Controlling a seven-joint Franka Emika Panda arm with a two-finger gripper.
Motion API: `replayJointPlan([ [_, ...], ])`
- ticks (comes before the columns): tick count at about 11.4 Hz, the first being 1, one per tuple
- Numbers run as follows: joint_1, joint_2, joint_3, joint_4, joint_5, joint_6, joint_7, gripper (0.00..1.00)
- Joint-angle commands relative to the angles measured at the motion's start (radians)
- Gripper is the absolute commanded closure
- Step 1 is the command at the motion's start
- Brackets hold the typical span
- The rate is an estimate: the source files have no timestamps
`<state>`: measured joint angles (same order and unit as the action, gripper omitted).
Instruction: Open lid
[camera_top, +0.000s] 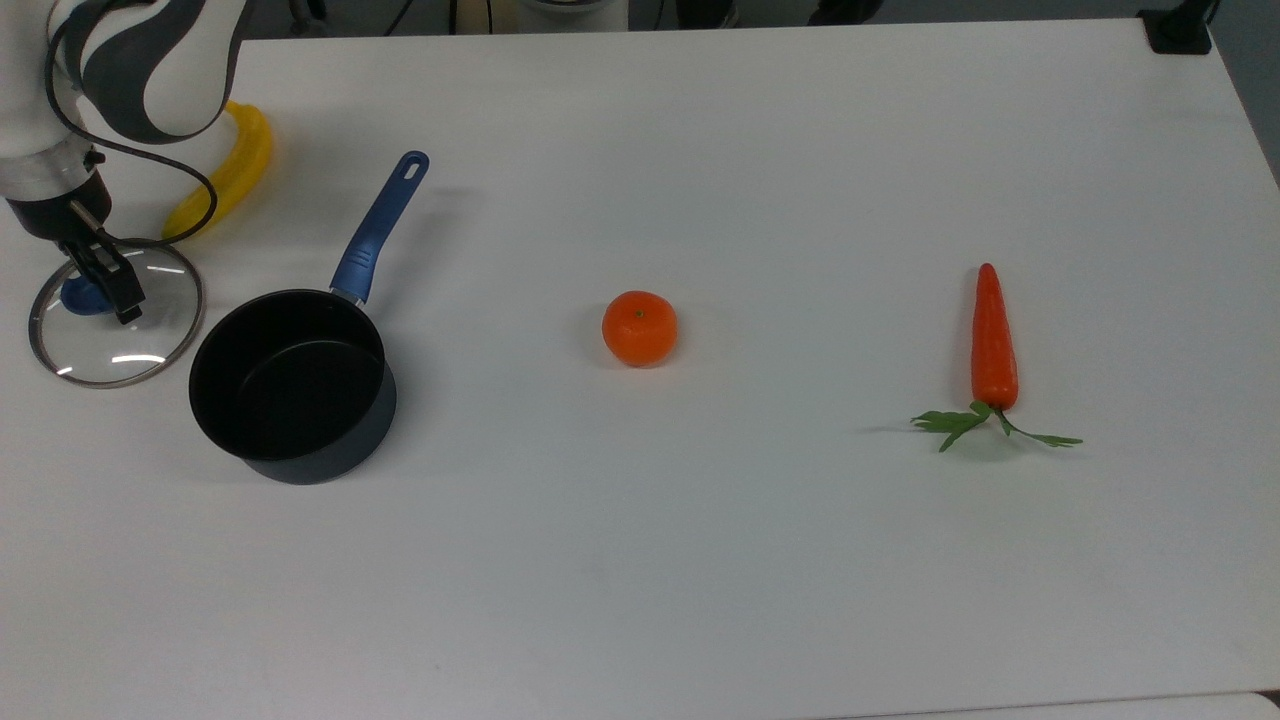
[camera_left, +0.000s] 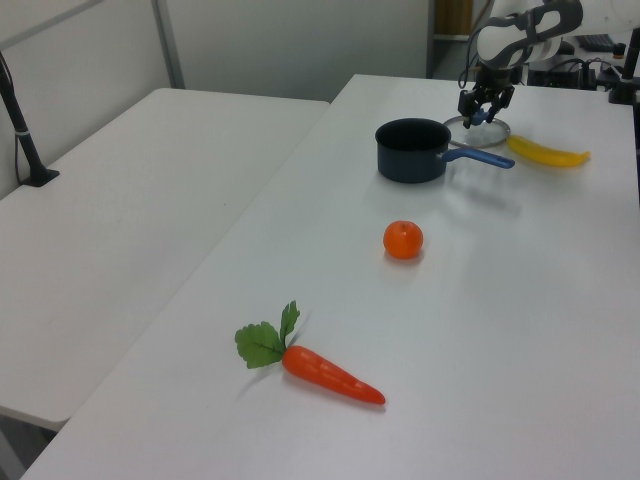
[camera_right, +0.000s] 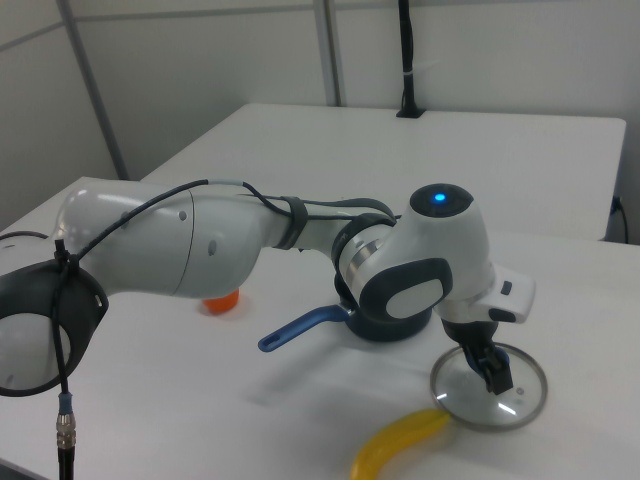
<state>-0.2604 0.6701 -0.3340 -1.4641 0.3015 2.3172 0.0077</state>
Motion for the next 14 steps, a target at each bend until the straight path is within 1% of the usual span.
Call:
replayJointPlan([
  [1,0.015,-0.015,-0.002,-0.039,-0.016,0.016,-0.012,0.17],
  [2,0.009,-0.044,-0.002,-0.041,-0.016,0.005,-0.011,0.12],
  [4,0.018,-0.107,-0.005,-0.027,-0.022,-0.121,0.009,0.08],
  [5,0.023,-0.154,-0.003,-0.028,-0.057,-0.174,0.035,0.05],
  [7,0.068,-0.226,-0.002,-0.027,-0.128,-0.289,0.109,0.01],
  [8,0.09,-0.262,0.013,-0.027,-0.154,-0.344,0.123,0.0],
  [9,0.105,-0.3,0.054,-0.027,-0.182,-0.413,0.127,0.0],
  [11,0.107,-0.369,0.171,-0.015,-0.249,-0.565,0.15,0.0],
  [12,0.115,-0.418,0.25,-0.018,-0.292,-0.641,0.15,0.0],
  [13,0.151,-0.443,0.274,-0.022,-0.292,-0.701,0.15,0.0],
  [14,0.2,-0.464,0.276,-0.027,-0.289,-0.743,0.149,0.0],
])
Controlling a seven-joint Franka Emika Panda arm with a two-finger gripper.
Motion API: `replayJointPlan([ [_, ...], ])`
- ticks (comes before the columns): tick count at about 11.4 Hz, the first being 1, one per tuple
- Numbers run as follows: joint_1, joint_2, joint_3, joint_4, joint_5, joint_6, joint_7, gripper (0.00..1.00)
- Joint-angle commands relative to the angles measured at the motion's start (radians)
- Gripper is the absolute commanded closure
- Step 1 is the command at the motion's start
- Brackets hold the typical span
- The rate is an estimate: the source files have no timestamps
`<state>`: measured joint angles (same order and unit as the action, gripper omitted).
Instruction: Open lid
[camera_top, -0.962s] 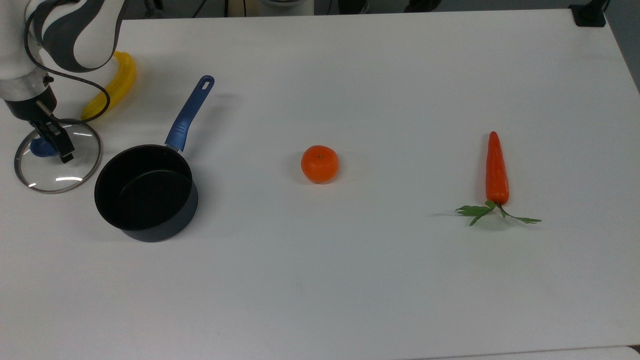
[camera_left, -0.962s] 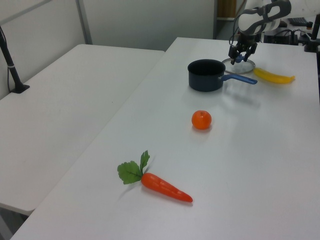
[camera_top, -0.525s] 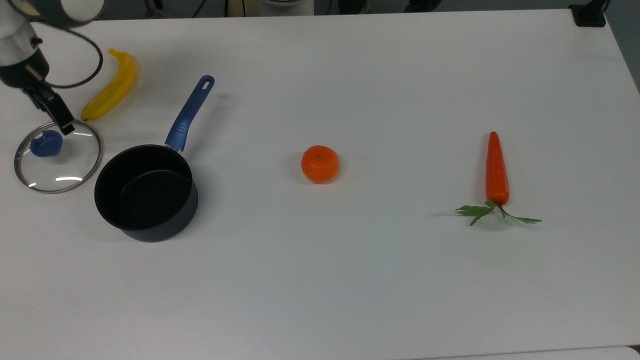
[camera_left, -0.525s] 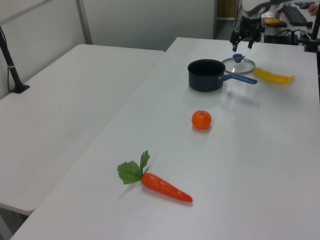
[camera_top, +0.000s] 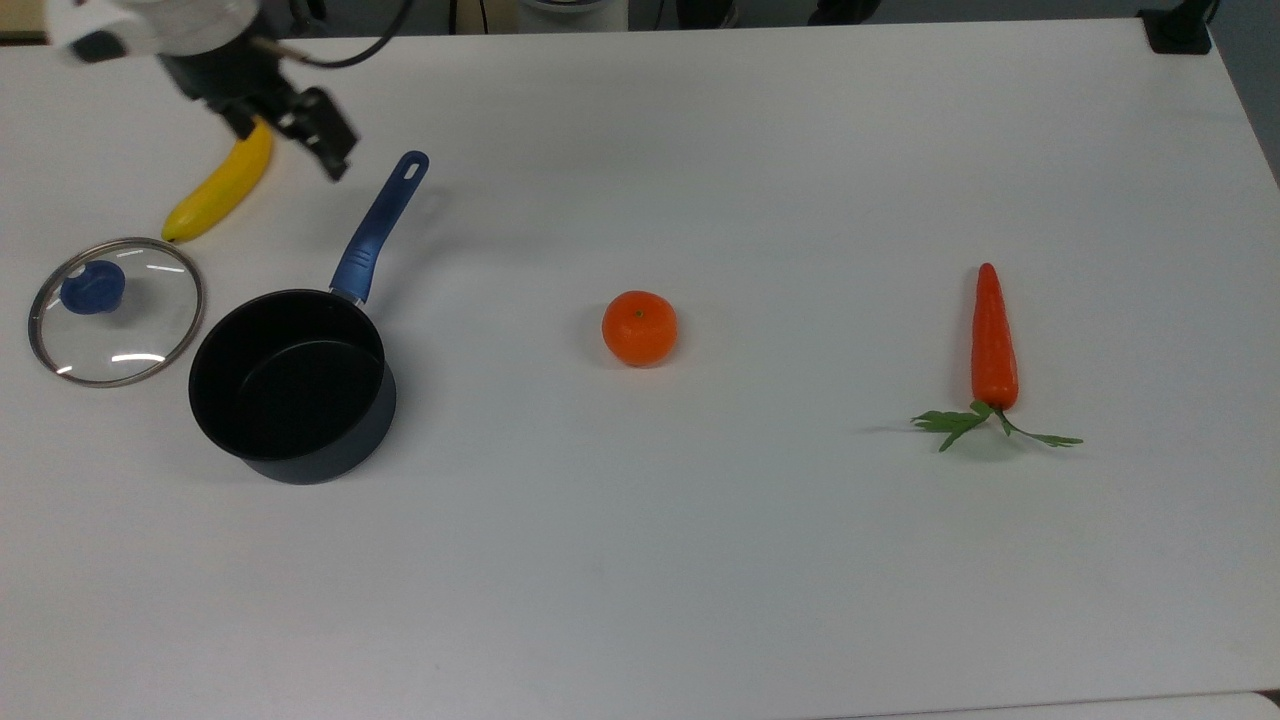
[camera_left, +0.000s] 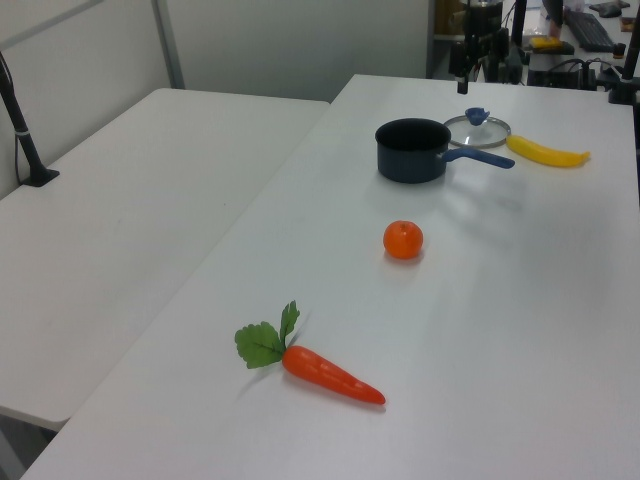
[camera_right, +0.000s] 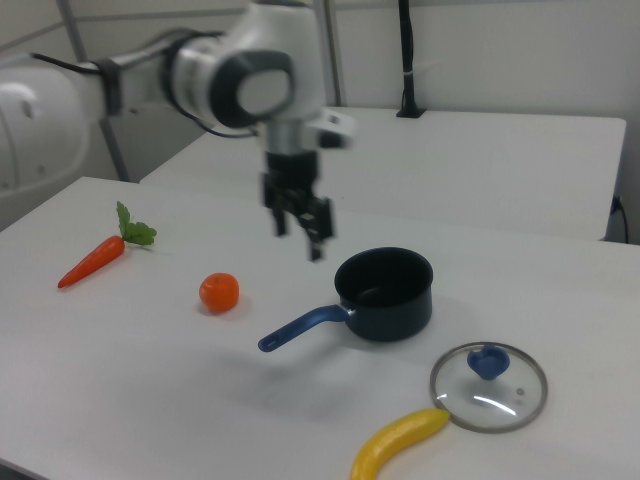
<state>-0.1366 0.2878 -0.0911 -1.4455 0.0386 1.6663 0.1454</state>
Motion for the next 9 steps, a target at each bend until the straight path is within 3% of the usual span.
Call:
replayJointPlan([
  [1,0.103,-0.107,0.033,-0.065,-0.017,-0.114,0.003,0.0],
  [4,0.144,-0.191,0.024,-0.154,-0.02,-0.03,-0.042,0.0],
  [9,0.158,-0.202,-0.018,-0.141,-0.028,-0.037,-0.039,0.0],
])
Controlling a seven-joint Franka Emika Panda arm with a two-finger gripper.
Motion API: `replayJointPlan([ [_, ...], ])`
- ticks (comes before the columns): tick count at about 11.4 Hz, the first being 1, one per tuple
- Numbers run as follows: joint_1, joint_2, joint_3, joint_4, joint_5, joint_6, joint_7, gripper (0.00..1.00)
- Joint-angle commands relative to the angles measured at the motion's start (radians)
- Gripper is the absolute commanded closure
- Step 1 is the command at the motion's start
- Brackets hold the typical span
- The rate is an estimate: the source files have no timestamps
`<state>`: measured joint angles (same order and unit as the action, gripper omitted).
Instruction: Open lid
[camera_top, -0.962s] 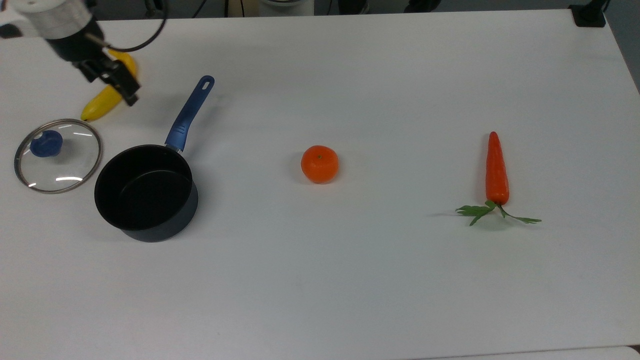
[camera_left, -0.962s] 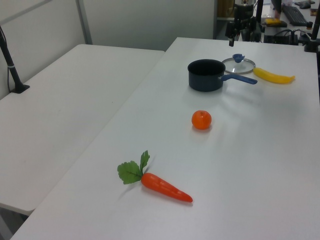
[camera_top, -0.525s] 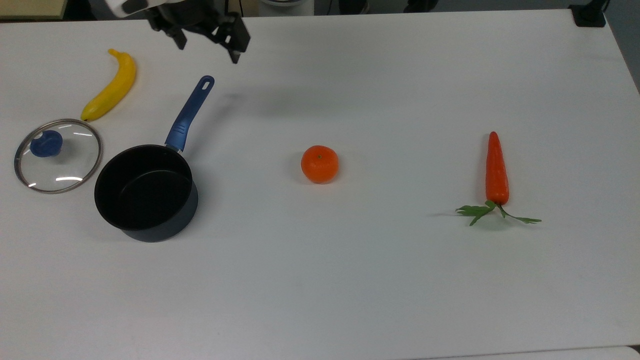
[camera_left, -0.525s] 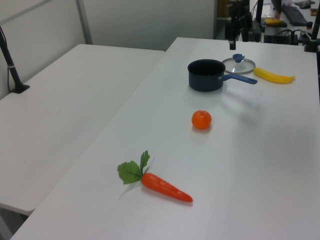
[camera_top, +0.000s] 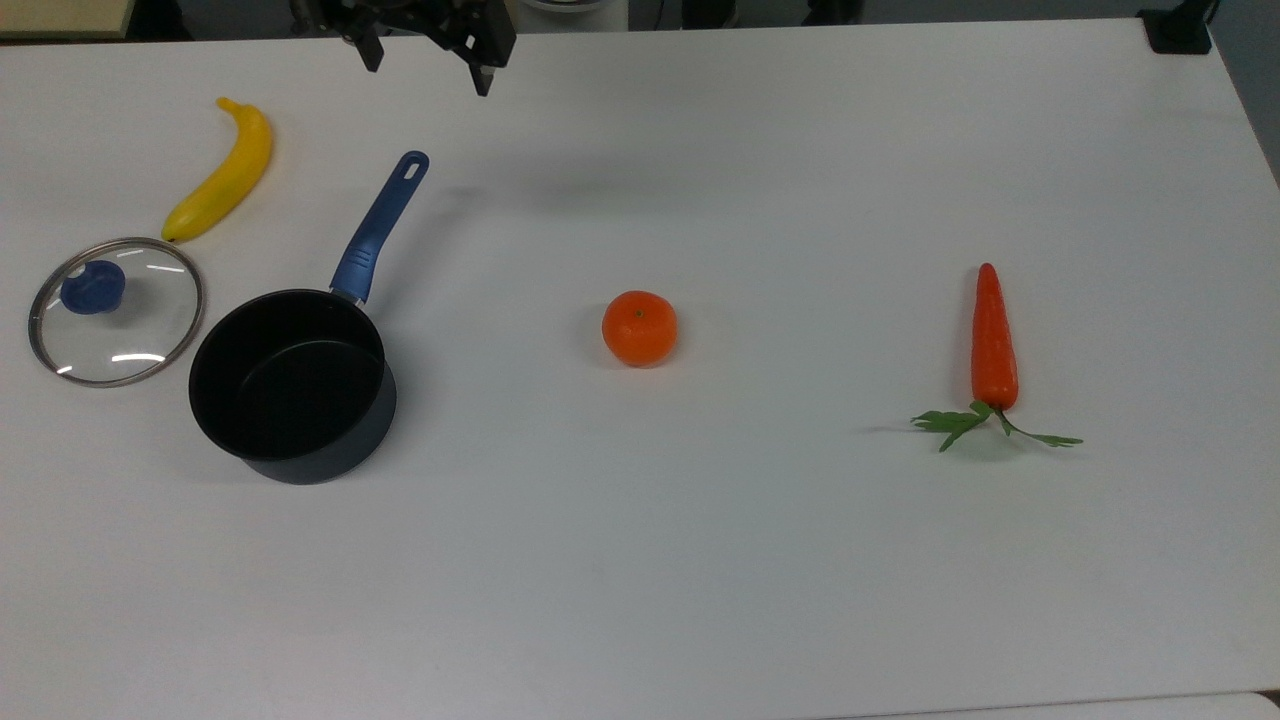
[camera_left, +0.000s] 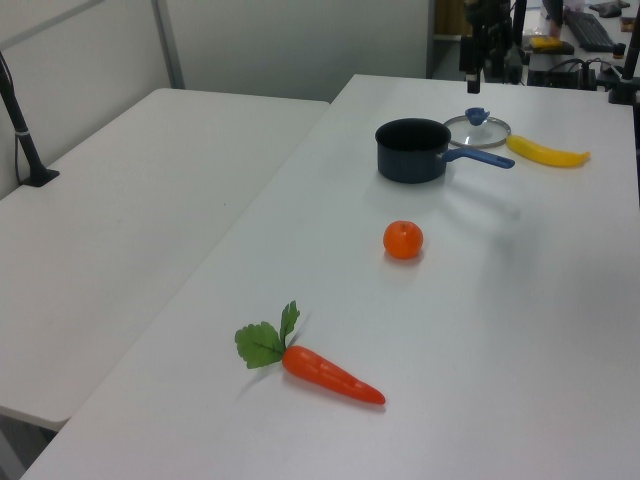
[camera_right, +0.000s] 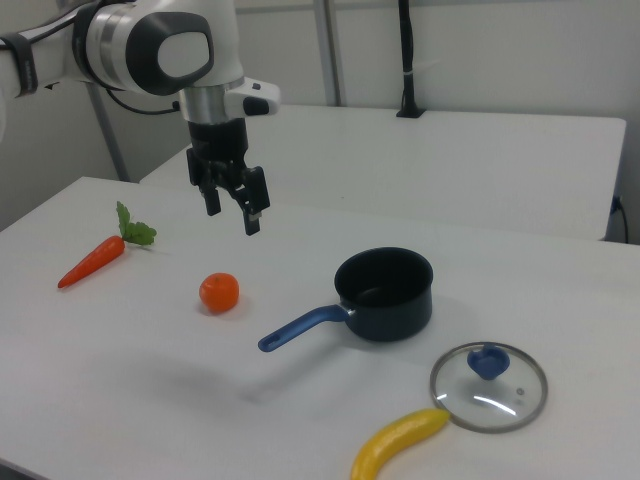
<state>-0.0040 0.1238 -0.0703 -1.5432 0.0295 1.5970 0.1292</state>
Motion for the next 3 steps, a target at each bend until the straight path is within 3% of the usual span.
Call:
replayJointPlan([
  [1,0.027,-0.039,-0.039,-0.043,-0.02,0.031,-0.013,0.0],
  [3,0.024,-0.038,-0.039,-0.041,-0.02,0.034,-0.01,0.0],
])
